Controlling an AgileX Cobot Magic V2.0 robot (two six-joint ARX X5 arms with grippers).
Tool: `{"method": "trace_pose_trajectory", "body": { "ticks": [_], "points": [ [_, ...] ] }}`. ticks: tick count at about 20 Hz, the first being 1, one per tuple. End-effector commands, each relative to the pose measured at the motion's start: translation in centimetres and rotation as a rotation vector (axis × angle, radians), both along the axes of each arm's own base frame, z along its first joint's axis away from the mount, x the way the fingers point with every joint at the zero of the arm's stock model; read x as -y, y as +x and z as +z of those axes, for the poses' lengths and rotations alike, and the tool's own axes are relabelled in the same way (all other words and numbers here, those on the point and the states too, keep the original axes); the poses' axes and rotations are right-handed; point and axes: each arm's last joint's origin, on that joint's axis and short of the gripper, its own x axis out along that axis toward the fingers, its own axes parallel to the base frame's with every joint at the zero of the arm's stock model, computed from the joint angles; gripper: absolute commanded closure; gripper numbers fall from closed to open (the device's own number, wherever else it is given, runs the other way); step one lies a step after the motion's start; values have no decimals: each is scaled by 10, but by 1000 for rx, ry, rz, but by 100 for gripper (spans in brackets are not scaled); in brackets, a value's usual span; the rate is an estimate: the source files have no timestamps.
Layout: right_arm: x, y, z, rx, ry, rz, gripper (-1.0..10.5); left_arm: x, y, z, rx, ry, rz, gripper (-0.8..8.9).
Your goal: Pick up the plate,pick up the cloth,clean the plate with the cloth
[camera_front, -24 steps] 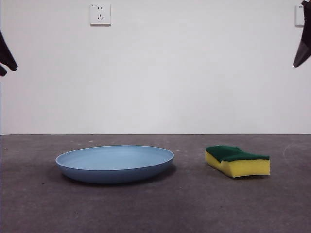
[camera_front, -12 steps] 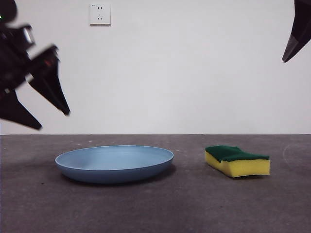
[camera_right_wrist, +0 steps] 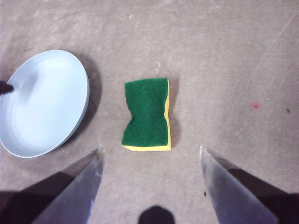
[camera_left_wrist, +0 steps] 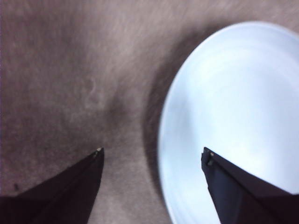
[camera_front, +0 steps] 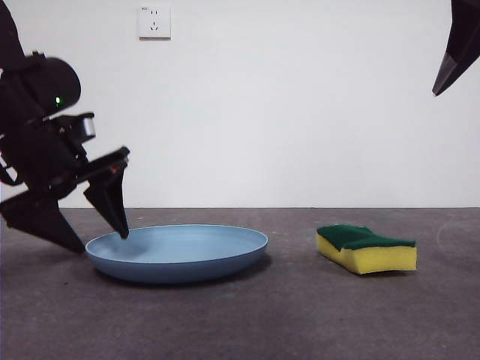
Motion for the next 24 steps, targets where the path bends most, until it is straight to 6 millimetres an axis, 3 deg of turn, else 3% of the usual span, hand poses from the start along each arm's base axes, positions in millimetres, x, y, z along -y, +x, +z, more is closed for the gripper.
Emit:
{"method": "trace_pose_trajectory", "body": {
  "ticks": [1,2,3,4,9,12,17,21,24],
  "points": [
    [-1,1,1,4,6,-1,600,5,1,-8,-19,8,-14,478],
    [-1,1,1,4,6,-1,600,7,0,-9,-15,20,-19,563],
    [-1,1,1,5,6,0,600,11,0,-8,-2,28,-50,740],
    [-1,1,1,5,6,2,600,14,-1,-8,8,37,-76,836],
    [-10,0,2,22,8,46,601,22,-3,-8,26,77,-106,821],
    [-20,6,1,42,10,85,602,22,-3,2,35,96,-109,821],
    [-44,37,-11,-50,-25,158,604,21,-6,57,123,101,-142,821],
    [-66,73,-30,-112,-161,184,604,15,-20,106,203,147,-134,821],
    [-81,96,-48,-156,-245,197,604,12,-32,130,270,134,-127,821]
  ]
}}
